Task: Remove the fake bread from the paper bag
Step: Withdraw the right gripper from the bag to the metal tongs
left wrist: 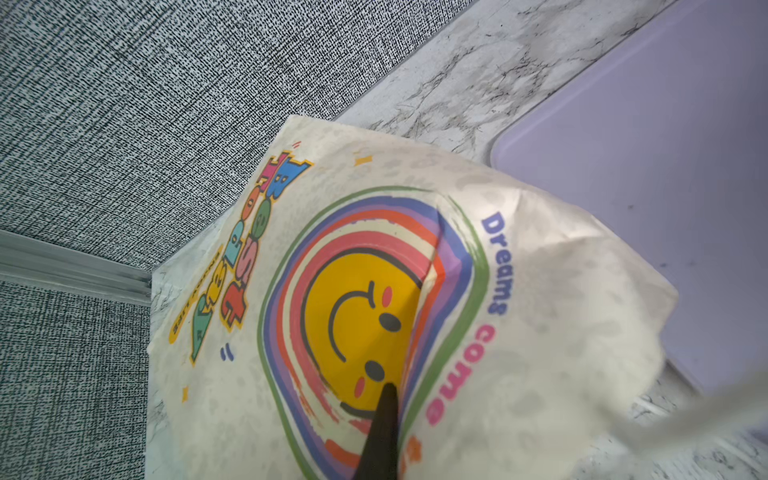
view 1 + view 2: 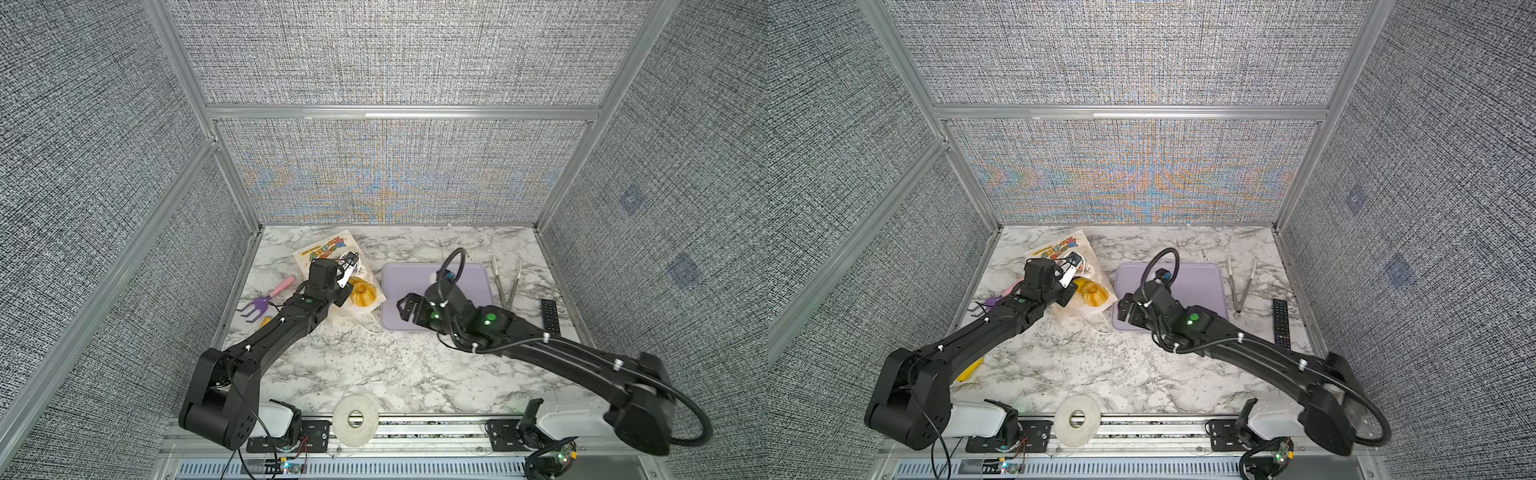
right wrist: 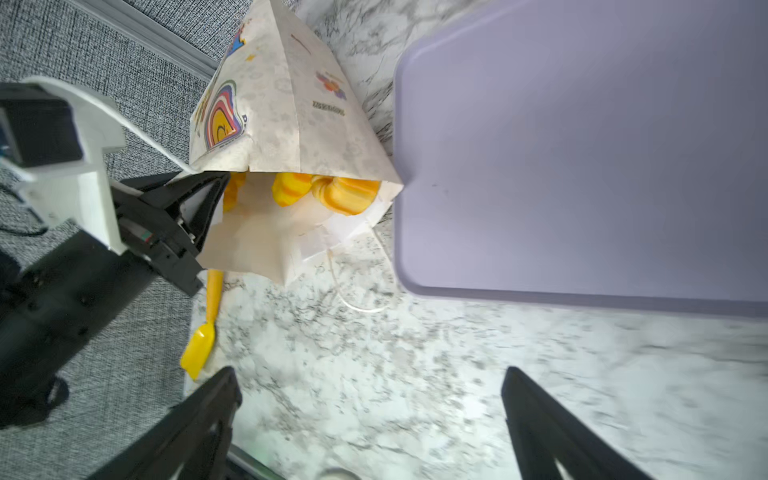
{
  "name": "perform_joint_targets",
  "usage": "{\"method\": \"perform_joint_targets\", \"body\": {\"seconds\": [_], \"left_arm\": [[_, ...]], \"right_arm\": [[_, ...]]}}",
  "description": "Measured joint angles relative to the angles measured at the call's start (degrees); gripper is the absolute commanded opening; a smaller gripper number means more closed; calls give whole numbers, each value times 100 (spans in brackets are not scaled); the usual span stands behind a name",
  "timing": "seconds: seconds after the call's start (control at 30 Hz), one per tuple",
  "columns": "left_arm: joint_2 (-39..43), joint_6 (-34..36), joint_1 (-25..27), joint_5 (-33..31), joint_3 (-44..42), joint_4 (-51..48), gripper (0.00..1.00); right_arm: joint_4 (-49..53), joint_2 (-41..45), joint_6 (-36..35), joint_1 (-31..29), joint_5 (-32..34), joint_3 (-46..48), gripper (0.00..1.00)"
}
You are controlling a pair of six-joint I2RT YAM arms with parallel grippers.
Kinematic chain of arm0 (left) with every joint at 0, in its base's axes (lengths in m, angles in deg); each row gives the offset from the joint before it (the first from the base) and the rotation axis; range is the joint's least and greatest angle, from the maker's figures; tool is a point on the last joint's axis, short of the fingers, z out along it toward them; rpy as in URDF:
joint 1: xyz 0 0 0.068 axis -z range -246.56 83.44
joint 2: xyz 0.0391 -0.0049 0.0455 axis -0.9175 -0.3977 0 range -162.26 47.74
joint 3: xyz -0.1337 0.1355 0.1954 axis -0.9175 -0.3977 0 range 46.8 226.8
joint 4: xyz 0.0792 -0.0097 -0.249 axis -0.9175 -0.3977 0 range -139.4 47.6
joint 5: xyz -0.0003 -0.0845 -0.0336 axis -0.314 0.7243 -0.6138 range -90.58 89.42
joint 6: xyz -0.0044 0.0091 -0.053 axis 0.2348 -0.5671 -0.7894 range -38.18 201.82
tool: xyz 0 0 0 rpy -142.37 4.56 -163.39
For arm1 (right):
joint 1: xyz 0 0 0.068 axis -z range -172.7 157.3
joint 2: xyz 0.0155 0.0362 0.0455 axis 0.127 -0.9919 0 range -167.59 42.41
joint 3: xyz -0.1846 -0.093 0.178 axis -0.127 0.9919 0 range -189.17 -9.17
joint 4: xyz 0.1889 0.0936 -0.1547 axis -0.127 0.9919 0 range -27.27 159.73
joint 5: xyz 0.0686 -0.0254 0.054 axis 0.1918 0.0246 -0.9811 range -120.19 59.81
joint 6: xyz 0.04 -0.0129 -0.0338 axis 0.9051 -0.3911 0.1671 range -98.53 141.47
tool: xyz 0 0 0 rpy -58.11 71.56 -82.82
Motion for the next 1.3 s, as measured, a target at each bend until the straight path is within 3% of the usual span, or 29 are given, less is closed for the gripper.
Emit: {"method": "perform_joint_targets", "body": {"seconds": [0.13,0.27,0.4,0.53,0.7,0.9,1.3], "left_arm": [[0,0,0,-4,9,-9,0],[2,0,0,-7,22,-17,0],[2,-7,4,-4,31,-22,0],[-22,-31,4,9,59,-37,0],[-66,-59,7,15,120,-107,0],[-131,-68,7,52,170,-210,0],[-203,-68,11,57,214,-262,0]], "right_arm": [[667,1134,-1261,911,960,723,99],[671,1740,-2328,2446,1360,1473,99],[201,1644,-3152,3864,931,1912,99],[-181,610,-3766,4835,155,1764,99],[-352,-929,-4323,5296,-476,916,91],[-463,-2142,-4413,5517,-778,291,83],[-605,-2844,-4695,5532,-986,94,77]]}}
